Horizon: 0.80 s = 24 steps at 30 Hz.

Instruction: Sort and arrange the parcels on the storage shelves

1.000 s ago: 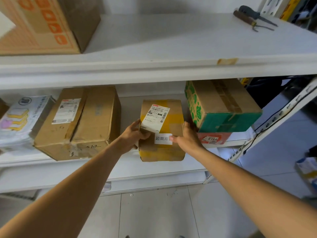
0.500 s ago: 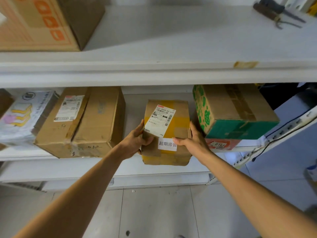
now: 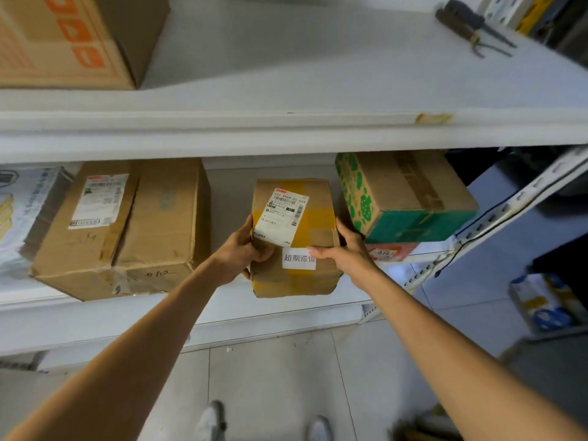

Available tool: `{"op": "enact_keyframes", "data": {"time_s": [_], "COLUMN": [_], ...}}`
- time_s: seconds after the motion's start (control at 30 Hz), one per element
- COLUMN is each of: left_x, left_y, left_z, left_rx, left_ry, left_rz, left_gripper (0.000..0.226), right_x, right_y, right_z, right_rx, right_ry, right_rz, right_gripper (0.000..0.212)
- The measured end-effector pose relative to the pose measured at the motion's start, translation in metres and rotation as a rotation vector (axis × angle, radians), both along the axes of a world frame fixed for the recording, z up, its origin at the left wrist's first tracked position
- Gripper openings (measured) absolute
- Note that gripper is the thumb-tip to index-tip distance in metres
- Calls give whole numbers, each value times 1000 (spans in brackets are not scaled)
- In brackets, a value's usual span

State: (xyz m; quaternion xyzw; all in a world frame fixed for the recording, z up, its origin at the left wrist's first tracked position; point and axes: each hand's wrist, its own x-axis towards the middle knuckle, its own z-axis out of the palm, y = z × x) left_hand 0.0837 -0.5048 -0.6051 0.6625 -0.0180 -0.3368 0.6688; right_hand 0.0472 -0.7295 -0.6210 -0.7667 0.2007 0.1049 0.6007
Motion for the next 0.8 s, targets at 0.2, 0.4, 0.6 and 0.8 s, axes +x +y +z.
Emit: {"op": "enact_keyframes", "data": {"time_s": [0.2, 0.4, 0.6, 0.8], "left_x": [4, -22, -65, -125], "left_y": [16, 47, 59, 39], "left_z": [-8, -13, -19, 4], "left_rx": [-57, -105, -85, -137], "left_ry": [-65, -41, -49, -99], "left_rz": [-85, -90, -195, -407], "left_gripper": [70, 67, 72, 76], "right_x": [-14, -68, -144, -243], "right_y": [23, 65, 92, 101], "right_z": [2, 11, 19, 33], "right_rx": [12, -102, -138, -171], "right_ry": [-47, -135, -153, -190], "right_rz": [-150, -288, -445, -660], "right_gripper": [105, 97, 102, 99]}}
